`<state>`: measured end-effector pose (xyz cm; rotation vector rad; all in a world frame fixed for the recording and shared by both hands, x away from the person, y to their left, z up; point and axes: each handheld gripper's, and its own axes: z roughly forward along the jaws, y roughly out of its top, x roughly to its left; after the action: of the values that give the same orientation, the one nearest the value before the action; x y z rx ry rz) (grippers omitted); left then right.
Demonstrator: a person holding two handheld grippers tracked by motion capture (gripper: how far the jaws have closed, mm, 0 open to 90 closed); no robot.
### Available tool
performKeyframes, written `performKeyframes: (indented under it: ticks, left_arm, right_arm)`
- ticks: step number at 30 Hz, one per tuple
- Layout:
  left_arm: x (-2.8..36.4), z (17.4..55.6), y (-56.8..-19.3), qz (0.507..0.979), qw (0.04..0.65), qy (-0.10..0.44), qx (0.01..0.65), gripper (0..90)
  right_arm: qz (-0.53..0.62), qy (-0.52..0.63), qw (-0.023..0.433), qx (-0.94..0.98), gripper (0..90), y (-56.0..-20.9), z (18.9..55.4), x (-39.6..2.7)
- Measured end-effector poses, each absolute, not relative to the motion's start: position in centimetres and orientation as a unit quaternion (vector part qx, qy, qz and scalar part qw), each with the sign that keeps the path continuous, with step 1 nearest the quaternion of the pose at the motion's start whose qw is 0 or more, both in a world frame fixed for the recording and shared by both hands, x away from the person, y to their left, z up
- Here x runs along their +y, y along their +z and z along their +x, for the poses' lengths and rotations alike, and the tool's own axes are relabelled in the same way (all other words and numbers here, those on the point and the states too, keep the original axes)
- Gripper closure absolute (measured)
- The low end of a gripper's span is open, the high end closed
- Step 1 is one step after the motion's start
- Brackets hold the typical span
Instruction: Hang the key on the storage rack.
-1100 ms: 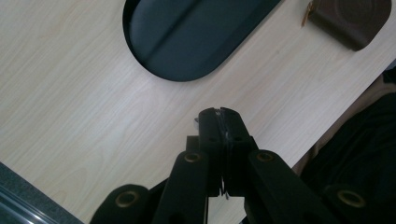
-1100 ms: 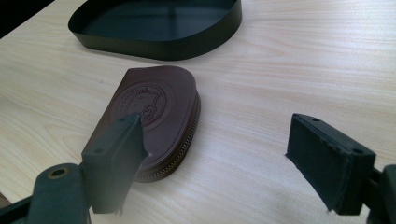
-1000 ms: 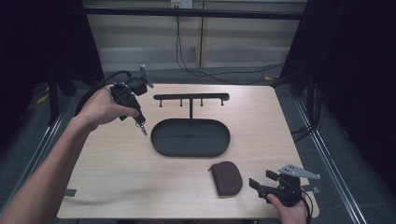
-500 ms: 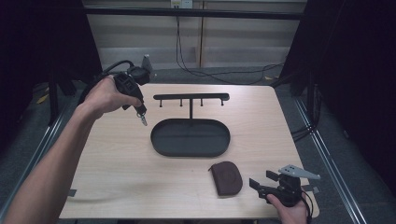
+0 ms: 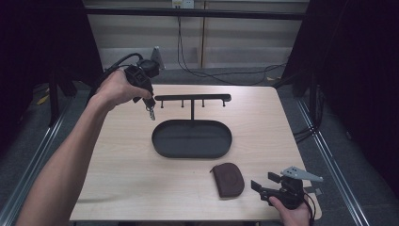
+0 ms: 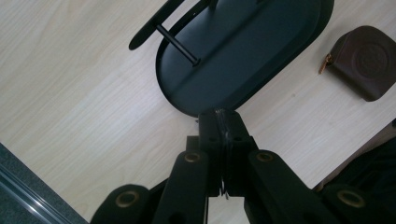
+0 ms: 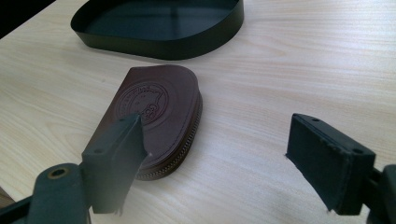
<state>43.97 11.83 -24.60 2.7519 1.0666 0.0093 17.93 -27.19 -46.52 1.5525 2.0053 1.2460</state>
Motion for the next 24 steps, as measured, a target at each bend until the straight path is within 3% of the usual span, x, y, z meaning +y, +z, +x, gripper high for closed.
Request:
performKeyframes:
  ticks: [24]
  left_arm:
    - [9.4,47.0,-24.8,0.919,0.079,0.011,0.387,88.9]
  right_arm:
    - [0.542,0.44,0.148,0.701,18.6,-46.6,18.0,-27.4]
